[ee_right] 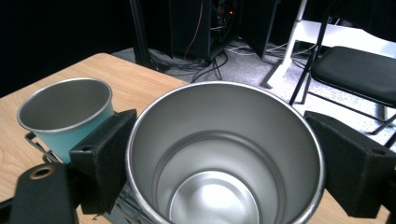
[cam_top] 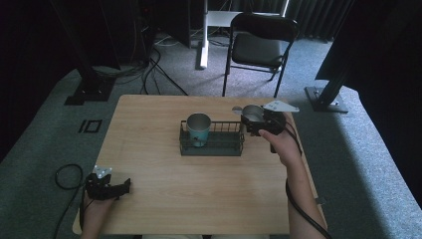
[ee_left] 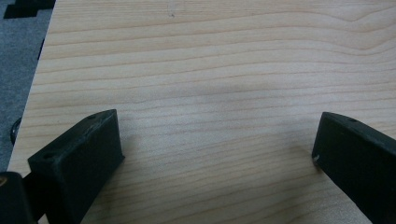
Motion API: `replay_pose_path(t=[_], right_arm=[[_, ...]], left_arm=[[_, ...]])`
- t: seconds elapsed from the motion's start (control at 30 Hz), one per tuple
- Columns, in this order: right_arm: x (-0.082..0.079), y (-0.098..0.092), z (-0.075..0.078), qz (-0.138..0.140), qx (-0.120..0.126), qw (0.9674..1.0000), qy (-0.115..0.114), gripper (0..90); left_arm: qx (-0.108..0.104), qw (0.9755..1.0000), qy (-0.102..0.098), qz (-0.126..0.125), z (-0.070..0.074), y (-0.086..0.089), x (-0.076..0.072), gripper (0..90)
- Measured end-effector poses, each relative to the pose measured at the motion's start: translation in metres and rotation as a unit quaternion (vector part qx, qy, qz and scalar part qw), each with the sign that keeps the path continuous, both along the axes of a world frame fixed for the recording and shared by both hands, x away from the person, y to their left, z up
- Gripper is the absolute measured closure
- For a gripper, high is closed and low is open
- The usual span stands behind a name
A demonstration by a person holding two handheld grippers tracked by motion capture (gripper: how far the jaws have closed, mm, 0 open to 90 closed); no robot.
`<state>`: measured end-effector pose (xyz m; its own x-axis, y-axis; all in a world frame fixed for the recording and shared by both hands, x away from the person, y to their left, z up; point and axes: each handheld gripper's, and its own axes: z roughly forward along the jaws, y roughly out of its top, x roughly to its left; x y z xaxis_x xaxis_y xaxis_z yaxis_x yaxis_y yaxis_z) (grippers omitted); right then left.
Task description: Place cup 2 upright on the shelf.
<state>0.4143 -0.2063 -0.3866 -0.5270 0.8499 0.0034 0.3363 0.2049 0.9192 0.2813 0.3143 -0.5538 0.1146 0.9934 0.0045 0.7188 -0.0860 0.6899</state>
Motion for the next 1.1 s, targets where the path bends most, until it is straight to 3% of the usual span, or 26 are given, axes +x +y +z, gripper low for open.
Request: replay_pose_path(t=[0.5, 1.1], right_arm=[[0.007, 0.031, 0.003, 0.034, -0.009, 0.9994, 0.0, 13.2], [0.017, 0.058, -0.01, 0.061, -0.015, 0.9979, 0.018, 13.2]], left_arm=[[0.0, 1.0, 0.0, 0.0, 0.0, 0.0, 0.0, 2.1], [0.0, 1.0, 0.0, 0.0, 0.0, 0.0, 0.0, 2.1]])
